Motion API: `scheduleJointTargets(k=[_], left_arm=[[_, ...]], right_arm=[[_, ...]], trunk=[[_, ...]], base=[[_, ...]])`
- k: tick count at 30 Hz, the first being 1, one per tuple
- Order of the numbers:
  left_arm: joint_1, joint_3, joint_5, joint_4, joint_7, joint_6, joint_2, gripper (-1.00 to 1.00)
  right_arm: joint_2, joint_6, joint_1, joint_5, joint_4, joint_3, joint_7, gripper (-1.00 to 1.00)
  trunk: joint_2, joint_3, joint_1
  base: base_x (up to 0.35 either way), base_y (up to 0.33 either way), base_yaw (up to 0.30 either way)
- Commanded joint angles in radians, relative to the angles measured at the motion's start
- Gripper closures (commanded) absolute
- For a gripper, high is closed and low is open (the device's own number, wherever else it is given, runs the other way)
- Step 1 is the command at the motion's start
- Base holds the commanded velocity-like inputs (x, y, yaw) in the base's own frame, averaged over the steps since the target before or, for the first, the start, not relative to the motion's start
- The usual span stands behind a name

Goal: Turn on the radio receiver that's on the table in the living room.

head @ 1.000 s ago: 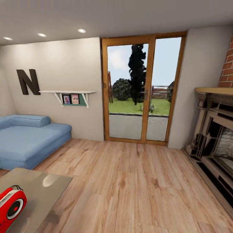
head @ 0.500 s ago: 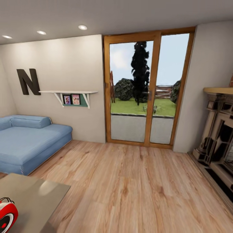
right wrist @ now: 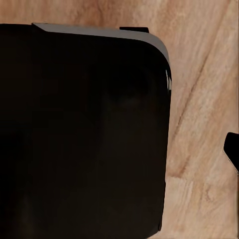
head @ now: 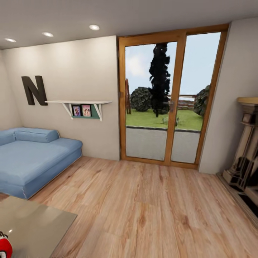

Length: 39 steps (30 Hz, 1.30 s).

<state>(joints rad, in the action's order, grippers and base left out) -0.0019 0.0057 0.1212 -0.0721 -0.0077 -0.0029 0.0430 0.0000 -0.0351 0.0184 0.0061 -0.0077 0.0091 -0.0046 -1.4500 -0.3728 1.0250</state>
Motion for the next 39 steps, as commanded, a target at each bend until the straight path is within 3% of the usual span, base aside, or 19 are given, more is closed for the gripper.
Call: scheduleJointTargets(k=[1, 39], left_arm=[[0.0, 0.0, 0.0, 0.0, 0.0, 0.0, 0.0, -1.0], [0.0, 0.0, 0.001, 0.0, 0.0, 0.0, 0.0, -1.0]], right_arm=[[0.0, 0.0, 0.0, 0.0, 0.0, 0.0, 0.0, -1.0], [0.0, 0.001, 0.0, 0.001, 0.0, 0.0, 0.0, -1.0]], trunk=[[0.0, 0.0, 0.0], [0.0, -0.006, 0.0]], base=[[0.028, 0.0, 0.27], [0.002, 0.0, 0.29]])
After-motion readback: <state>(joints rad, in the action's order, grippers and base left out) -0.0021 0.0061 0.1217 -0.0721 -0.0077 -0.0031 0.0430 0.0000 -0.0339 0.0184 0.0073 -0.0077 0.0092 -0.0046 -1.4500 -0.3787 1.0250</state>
